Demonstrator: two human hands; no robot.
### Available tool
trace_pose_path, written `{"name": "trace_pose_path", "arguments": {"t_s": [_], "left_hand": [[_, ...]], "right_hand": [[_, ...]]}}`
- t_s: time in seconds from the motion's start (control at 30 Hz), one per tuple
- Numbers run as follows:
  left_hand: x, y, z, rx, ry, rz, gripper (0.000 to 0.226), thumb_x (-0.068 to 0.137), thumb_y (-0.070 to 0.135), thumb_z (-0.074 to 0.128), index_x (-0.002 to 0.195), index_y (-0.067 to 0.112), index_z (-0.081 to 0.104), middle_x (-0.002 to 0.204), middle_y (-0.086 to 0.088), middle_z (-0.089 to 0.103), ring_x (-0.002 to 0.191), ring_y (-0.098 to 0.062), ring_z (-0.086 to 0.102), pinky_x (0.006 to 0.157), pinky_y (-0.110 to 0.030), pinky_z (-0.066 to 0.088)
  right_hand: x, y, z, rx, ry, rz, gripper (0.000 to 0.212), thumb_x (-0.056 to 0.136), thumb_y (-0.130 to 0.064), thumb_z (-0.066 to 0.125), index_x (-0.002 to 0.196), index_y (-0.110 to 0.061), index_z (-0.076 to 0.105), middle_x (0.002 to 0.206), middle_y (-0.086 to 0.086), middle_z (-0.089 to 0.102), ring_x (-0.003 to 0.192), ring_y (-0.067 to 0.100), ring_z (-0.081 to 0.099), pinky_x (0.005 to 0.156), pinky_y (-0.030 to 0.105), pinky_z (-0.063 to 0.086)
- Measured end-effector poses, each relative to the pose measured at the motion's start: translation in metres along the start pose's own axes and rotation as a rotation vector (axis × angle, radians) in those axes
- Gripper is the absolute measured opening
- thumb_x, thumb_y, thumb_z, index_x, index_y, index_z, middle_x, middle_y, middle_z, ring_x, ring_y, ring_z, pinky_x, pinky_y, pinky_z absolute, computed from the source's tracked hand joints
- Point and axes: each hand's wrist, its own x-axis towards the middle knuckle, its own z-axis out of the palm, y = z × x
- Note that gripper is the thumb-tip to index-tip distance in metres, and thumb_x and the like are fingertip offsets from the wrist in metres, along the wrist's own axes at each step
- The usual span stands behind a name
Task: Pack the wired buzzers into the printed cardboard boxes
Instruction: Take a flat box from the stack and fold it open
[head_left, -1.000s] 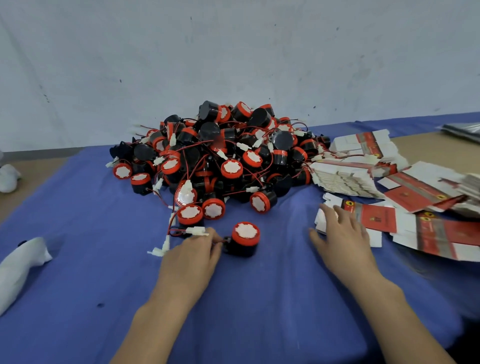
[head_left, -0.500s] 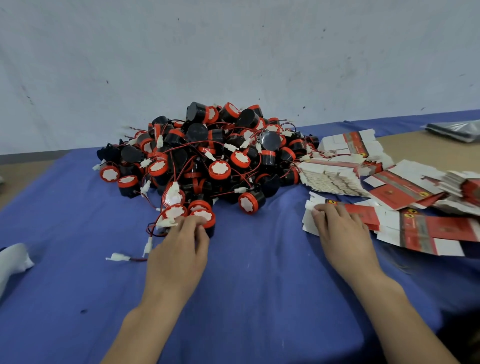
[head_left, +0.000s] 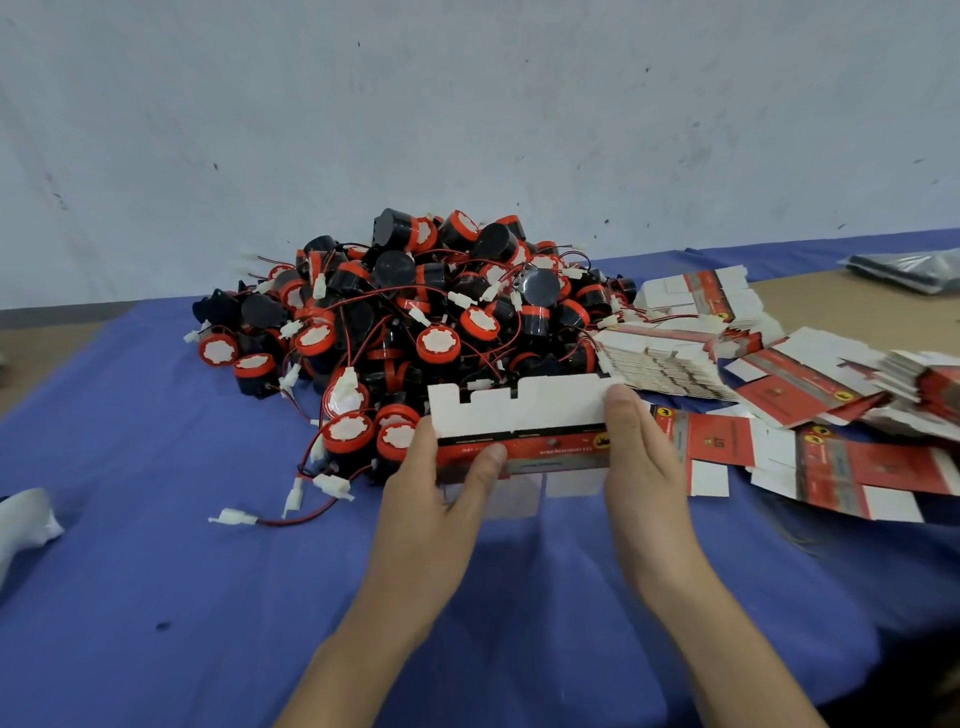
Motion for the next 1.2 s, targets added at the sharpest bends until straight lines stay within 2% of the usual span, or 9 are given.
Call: {"name": "trace_pose_path", "arguments": {"t_s": [0.17,0.3,0.53,0.6,0.73,0.8,0.9,1.07,1.2], "left_hand": [[-0.006,0.005,0.000,0.118,0.052,0.115,0.023,0.096,0.051,0.055,0.114,0.064,0.050,0.110,0.035,0.065,0.104,0.012,0.061,0.078,-0.001,0.043],[-0.016,0.005,0.004,0.235,0.083,0.146,0.031,0.095,0.057,0.045,0.119,0.076,0.037,0.108,0.042,0.060,0.095,0.012,0.060,0.075,-0.008,0.048],[-0.024,0.003,0.009,0.364,0.131,0.163,0.026,0.102,0.054,0.037,0.114,0.076,0.029,0.108,0.038,0.054,0.092,0.005,0.057,0.071,-0.017,0.047],[-0.023,0.003,0.008,0.361,0.141,0.147,0.020,0.099,0.059,0.036,0.117,0.065,0.028,0.104,0.042,0.055,0.092,0.006,0.057,0.067,-0.013,0.047],[-0.020,0.004,0.005,0.328,0.157,0.136,0.032,0.095,0.058,0.044,0.117,0.073,0.026,0.114,0.052,0.046,0.104,0.025,0.048,0.078,0.000,0.040],[-0.018,0.003,0.004,0.282,0.168,0.116,0.045,0.089,0.061,0.054,0.119,0.075,0.023,0.120,0.046,0.048,0.110,0.022,0.048,0.080,0.001,0.040],[-0.014,0.000,0.003,0.170,0.112,0.084,0.070,0.078,0.059,0.068,0.127,0.073,0.020,0.131,0.035,0.049,0.123,0.009,0.050,0.088,-0.008,0.047],[-0.012,-0.008,0.002,0.081,-0.016,0.030,0.088,0.077,0.044,0.073,0.145,0.059,0.018,0.140,0.021,0.050,0.124,-0.005,0.057,0.088,-0.031,0.058],[-0.008,-0.006,-0.001,-0.006,0.053,-0.008,0.084,0.083,0.048,0.075,0.149,0.049,0.024,0.138,0.025,0.054,0.123,0.002,0.057,0.087,-0.016,0.054]], "right_hand": [[0.002,0.009,0.010,0.069,-0.074,0.154,0.038,0.085,-0.067,0.063,0.102,-0.033,0.057,0.092,-0.031,0.069,0.093,-0.014,0.063,0.082,0.016,0.048],[0.003,0.014,0.016,0.093,-0.048,0.154,0.068,0.067,-0.071,0.071,0.122,-0.037,0.054,0.108,-0.021,0.072,0.113,-0.002,0.063,0.100,0.028,0.044],[-0.001,0.014,0.021,0.164,-0.103,0.115,0.067,0.074,-0.063,0.074,0.124,-0.023,0.054,0.125,-0.004,0.068,0.125,0.008,0.059,0.110,0.034,0.042],[-0.003,0.014,0.021,0.162,-0.108,0.095,0.059,0.075,-0.061,0.073,0.116,-0.022,0.057,0.122,0.003,0.066,0.123,0.012,0.060,0.105,0.030,0.046],[-0.005,0.015,0.022,0.162,-0.159,0.082,0.041,0.084,-0.043,0.077,0.117,-0.031,0.057,0.111,-0.017,0.068,0.110,-0.009,0.061,0.085,0.006,0.047],[-0.005,0.015,0.021,0.127,-0.188,0.048,0.028,0.086,-0.027,0.068,0.113,-0.023,0.059,0.103,-0.013,0.069,0.100,-0.003,0.064,0.081,0.010,0.049],[-0.011,0.014,0.024,0.085,-0.282,0.011,0.038,0.088,-0.016,0.053,0.124,-0.025,0.061,0.112,-0.012,0.071,0.106,0.004,0.065,0.082,0.015,0.052],[-0.021,0.013,0.034,0.046,-0.471,0.021,0.049,0.106,-0.022,0.051,0.152,-0.031,0.040,0.133,-0.031,0.059,0.124,-0.013,0.052,0.092,0.002,0.042],[-0.019,0.006,0.035,0.079,-0.452,-0.023,0.048,0.105,-0.044,0.048,0.151,-0.033,0.042,0.141,-0.030,0.054,0.132,-0.011,0.046,0.101,0.007,0.040]]}}
